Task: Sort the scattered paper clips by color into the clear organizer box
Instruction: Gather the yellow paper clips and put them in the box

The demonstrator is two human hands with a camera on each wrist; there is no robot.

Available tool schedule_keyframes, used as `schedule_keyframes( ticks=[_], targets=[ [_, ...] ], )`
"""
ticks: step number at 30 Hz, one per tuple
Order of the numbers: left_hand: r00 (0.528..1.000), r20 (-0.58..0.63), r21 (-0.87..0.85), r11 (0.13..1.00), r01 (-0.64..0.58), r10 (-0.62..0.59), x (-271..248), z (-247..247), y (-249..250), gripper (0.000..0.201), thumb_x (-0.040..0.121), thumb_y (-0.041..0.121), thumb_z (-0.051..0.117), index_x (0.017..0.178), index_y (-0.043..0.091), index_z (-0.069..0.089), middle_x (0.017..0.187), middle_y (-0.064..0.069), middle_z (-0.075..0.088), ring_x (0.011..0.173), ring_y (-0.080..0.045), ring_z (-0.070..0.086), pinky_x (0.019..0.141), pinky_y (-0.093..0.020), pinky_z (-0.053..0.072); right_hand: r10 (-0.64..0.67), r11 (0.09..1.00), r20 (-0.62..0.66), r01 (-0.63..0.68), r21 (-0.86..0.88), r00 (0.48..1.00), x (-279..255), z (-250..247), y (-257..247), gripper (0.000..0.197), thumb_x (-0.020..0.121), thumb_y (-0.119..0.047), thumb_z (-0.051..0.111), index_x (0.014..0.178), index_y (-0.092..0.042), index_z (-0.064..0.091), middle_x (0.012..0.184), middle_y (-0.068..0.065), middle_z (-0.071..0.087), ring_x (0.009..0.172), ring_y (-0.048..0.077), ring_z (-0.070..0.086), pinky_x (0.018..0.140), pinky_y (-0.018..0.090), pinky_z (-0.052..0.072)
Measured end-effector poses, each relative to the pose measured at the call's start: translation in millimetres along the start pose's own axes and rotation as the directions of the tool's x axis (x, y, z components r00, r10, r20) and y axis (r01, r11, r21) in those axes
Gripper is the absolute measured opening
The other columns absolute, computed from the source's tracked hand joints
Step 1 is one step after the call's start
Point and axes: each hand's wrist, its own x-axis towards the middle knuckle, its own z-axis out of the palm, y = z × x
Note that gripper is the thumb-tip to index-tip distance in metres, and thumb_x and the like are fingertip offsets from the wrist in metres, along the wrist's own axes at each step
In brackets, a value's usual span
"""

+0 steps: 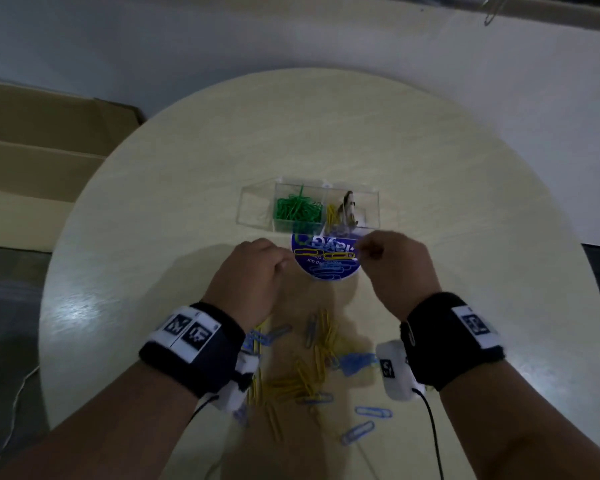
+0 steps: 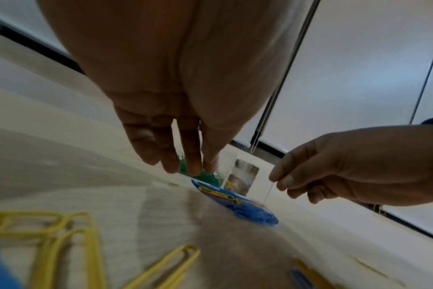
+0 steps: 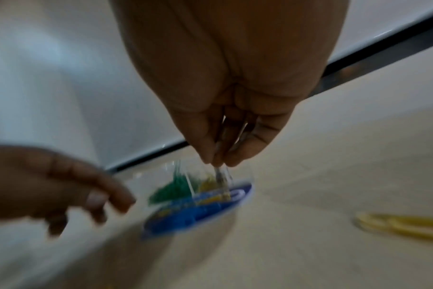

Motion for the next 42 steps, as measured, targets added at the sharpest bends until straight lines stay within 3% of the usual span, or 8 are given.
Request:
schedule_keyframes(
  ticks=[4, 7, 12, 18, 25, 30, 36, 42],
  targets=[
    [0.982, 0.114, 0.179, 0.969, -0.169, 0.15, 20, 15, 5, 0.042, 0.085, 0.0, 0.056, 0.124, 0.014, 0.064, 0.124, -0.005, 0.064, 0.1, -0.033, 0.052, 0.084, -0.044, 0.05, -0.185, 0.946, 0.133, 0.214, -0.246, 0.974, -2, 21, 12, 0.033, 0.085, -0.006, 0.056, 0.114, -0.017, 0.068, 0.112, 0.013, 0.067, 0.095, 0.036, 0.058, 0.087, 0.039, 0.047],
    [0.979, 0.11, 0.284, 0.938, -0.198, 0.173, 22, 20, 4, 0.03, 0.08, 0.003, 0.065, 0.108, 0.013, 0.071, 0.111, -0.004, 0.069, 0.09, -0.031, 0.054, 0.069, -0.041, 0.053, -0.245, 0.862, 0.18, 0.299, -0.409, 0.953, 0, 25, 10, 0.029, 0.09, -0.015, 0.051, 0.114, -0.021, 0.066, 0.112, 0.009, 0.065, 0.093, 0.033, 0.053, 0.086, 0.038, 0.042],
    [0.994, 0.101, 0.345, 0.936, -0.075, 0.043, 22, 16, 2, 0.005, 0.083, 0.01, 0.062, 0.082, 0.012, 0.067, 0.085, -0.009, 0.062, 0.084, -0.032, 0.053, 0.069, -0.046, 0.051, -0.064, 0.936, 0.2, 0.129, -0.328, 0.978, 2, 21, 12, 0.021, 0.09, -0.017, 0.052, 0.104, -0.017, 0.068, 0.107, 0.013, 0.062, 0.096, 0.033, 0.057, 0.083, 0.036, 0.046],
    [0.983, 0.11, 0.068, 0.988, 0.14, -0.147, 28, 12, 4, 0.011, 0.083, 0.013, 0.059, 0.091, 0.018, 0.065, 0.091, -0.008, 0.067, 0.089, -0.031, 0.06, 0.074, -0.038, 0.048, 0.224, 0.974, 0.263, -0.208, -0.087, 0.938, 9, 12, 17, 0.016, 0.075, -0.021, 0.073, 0.088, -0.022, 0.063, 0.105, 0.008, 0.066, 0.095, 0.028, 0.06, 0.08, 0.037, 0.052],
    [0.973, 0.135, -0.007, 0.982, 0.19, -0.187, 13, 3, -1, 0.009, 0.084, 0.011, 0.059, 0.091, 0.015, 0.062, 0.091, -0.003, 0.051, 0.086, -0.028, 0.057, 0.075, -0.033, 0.042, 0.177, 0.983, 0.17, -0.182, 0.015, 0.969, 7, 14, 29, 0.014, 0.079, -0.016, 0.065, 0.092, -0.018, 0.067, 0.096, 0.007, 0.07, 0.09, 0.026, 0.063, 0.067, 0.029, 0.043],
    [0.983, 0.063, -0.015, 0.984, 0.175, -0.174, -32, -10, -7, 0.003, 0.086, 0.015, 0.06, 0.088, 0.017, 0.061, 0.084, -0.004, 0.062, 0.08, -0.025, 0.058, 0.072, -0.036, 0.047, 0.169, 0.961, 0.131, -0.193, 0.199, 0.977, -22, 7, 27, 0.012, 0.071, -0.02, 0.066, 0.082, -0.022, 0.071, 0.07, 0.0, 0.071, 0.068, 0.022, 0.065, 0.071, 0.044, 0.055],
    [0.982, 0.134, 0.013, 0.991, 0.134, -0.135, -74, 3, -12, 0.005, 0.088, 0.019, 0.065, 0.09, 0.02, 0.06, 0.084, 0.004, 0.056, 0.08, -0.015, 0.054, 0.072, -0.027, 0.041, 0.07, 0.997, 0.205, -0.077, 0.025, 0.976, -64, 19, 17, 0.001, 0.075, -0.022, 0.071, 0.074, -0.021, 0.07, 0.083, 0.005, 0.062, 0.075, 0.025, 0.062, 0.066, 0.028, 0.042],
    [0.989, 0.11, 0.106, 0.991, 0.088, -0.099, -69, 0, -15, 0.007, 0.088, 0.017, 0.064, 0.095, 0.015, 0.066, 0.089, 0.0, 0.053, 0.086, -0.022, 0.055, 0.071, -0.026, 0.034, 0.088, 0.982, 0.213, -0.05, -0.181, 0.973, -59, 27, 13, 0.024, 0.075, -0.026, 0.068, 0.096, -0.015, 0.066, 0.098, 0.008, 0.056, 0.088, 0.029, 0.059, 0.073, 0.027, 0.041]
  ],
)
